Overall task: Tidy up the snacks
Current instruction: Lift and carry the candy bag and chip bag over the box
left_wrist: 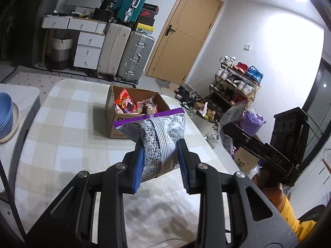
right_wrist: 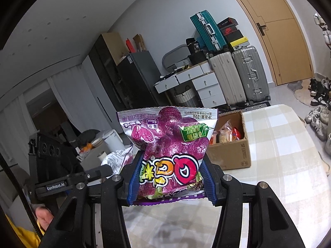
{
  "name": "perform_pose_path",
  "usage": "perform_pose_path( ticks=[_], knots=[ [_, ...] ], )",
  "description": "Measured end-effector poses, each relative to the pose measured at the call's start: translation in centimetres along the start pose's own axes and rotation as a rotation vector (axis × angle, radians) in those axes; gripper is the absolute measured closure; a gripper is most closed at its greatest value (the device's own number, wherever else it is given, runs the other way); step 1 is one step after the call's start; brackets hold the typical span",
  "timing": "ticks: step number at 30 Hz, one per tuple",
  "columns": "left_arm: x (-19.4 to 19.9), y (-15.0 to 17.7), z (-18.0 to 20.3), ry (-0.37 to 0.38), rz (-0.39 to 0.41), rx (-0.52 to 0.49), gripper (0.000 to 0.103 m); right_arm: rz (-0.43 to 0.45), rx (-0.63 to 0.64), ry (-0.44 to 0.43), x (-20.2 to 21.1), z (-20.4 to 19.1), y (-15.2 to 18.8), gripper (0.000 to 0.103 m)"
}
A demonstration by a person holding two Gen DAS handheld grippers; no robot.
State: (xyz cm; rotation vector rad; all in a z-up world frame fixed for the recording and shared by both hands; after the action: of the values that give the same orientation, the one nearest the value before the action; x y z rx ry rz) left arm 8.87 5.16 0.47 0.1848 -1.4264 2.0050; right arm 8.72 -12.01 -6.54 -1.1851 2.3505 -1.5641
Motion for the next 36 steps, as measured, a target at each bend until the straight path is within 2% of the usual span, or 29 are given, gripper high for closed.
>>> perform_pose_path(
  ticks=[9,12,16,18,22,27,29,36],
  knots=[
    [0.8,-4.5,0.7,-0.045,0.038,-0.062,0.076,-0.029,0.052,0.017,-2.7,-0.2,-3.4,0.051],
    [0.1,-6.5,0.6,-0.048,0.045,-0.068,0.076,-0.05,0.092,0.032,-4.1,-0.2,-4.9,0.051],
    [-1.2,-10.1,0.6,-0.101,0.101,-0.118,0.076,-0.061,0.149,0.052,-5.8,0.0,-7.2,0.051],
    [-2.4,-11.5,0.6,-0.1,0.1,-0.124,0.076,-0.064,0.175,0.069,-6.9,0.3,-8.4,0.051],
    [-5.6,-13.8,0.3,-0.094,0.064,-0.112,0.076,-0.083,0.195,0.102,-9.5,1.2,-10.5,0.051],
    [-12.7,-16.2,-0.9,-0.106,0.015,-0.102,0.076,-0.136,0.178,0.149,-14.0,4.3,-12.1,0.051],
    [-16.3,-16.2,-1.6,-0.113,-0.031,-0.105,0.076,-0.166,0.154,0.17,-15.9,6.1,-12.3,0.051],
    [-25.3,-16.0,-3.5,-0.131,-0.116,-0.112,0.076,-0.236,0.116,0.222,-20.7,11.1,-12.7,0.051]
  ],
)
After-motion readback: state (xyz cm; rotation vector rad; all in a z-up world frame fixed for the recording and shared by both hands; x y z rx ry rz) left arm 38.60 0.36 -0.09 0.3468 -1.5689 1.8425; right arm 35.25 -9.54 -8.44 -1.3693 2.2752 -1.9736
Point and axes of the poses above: each gripper's, at about its wrist camera, not at the fingertips, and x roughly against the way its jaws point, z to its right, y to its underside, the point moved 9 cm from there along -x, roughly the way its jaws point, and after that the axes turned 1 degree about -x, right-handed, at the moved point
